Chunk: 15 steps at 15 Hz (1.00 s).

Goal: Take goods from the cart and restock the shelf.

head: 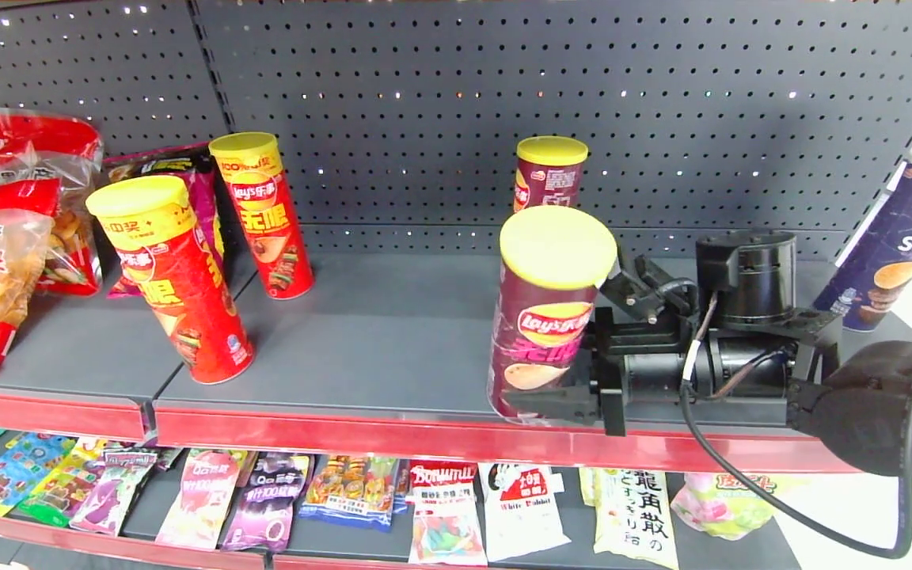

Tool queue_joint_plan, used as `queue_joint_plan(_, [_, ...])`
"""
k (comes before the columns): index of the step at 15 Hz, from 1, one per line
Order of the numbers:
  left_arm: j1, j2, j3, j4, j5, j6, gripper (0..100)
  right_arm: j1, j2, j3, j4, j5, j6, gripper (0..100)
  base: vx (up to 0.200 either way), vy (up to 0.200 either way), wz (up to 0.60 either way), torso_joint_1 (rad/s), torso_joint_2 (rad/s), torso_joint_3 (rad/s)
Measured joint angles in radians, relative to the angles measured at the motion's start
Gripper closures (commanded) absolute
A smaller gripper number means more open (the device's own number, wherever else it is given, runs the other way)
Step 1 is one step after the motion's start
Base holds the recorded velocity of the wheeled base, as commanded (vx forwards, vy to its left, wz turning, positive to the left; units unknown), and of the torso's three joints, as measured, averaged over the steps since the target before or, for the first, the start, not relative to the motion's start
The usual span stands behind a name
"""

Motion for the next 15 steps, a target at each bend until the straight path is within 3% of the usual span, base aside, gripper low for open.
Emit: queue_joint_plan(15, [0.000,0.000,0.000,0.000,0.000,0.000,0,-0.026,-0.043,0.039,-0.015,-0.044,0.035,0,0.000,0.000,0.00,0.000,0.00,0.000])
